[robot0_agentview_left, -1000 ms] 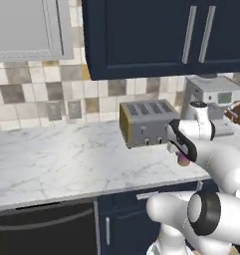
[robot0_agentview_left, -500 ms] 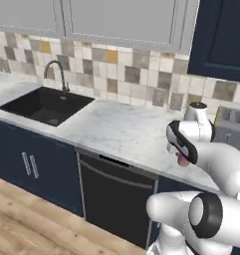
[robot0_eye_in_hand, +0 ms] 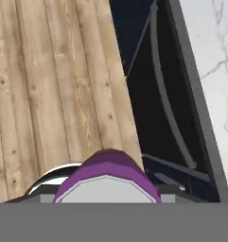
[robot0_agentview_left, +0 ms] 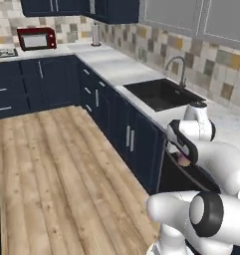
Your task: Four empty soda cans are scattered around the kitchen. Gather all the cans and cluster them next to the stove for recycling.
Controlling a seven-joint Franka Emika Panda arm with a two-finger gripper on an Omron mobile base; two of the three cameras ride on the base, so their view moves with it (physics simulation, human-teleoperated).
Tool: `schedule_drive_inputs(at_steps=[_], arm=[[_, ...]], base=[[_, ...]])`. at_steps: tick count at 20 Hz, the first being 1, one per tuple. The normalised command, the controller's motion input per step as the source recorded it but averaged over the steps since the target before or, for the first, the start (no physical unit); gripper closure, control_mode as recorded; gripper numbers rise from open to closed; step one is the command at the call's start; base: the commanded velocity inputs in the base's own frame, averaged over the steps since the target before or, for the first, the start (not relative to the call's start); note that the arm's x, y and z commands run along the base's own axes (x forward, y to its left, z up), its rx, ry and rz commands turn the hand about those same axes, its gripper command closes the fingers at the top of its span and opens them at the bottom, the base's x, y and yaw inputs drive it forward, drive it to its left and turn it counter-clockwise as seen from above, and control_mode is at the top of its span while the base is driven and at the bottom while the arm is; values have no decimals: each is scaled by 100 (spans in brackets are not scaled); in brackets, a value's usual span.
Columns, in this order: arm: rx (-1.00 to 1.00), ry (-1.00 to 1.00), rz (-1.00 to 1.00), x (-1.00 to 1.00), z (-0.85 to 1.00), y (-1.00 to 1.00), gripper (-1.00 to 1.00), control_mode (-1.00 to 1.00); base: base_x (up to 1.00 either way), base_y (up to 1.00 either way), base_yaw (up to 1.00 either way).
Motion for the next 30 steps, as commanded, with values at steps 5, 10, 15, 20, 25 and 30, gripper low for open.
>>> schedule_drive_inputs(at_steps=[5,10,15,20,25,30], arm=[[0,0,0,0,0,0,100,100],[0,0,0,0,0,0,100,100],[0,0,0,0,0,0,100,100],[0,0,0,0,0,0,100,100],[0,0,0,0,0,0,100,100],[0,0,0,0,0,0,100,100]], base=[[27,0,81],[66,0,37],[73,0,24],[75,-1,19],[75,-2,18],[75,-1,18]])
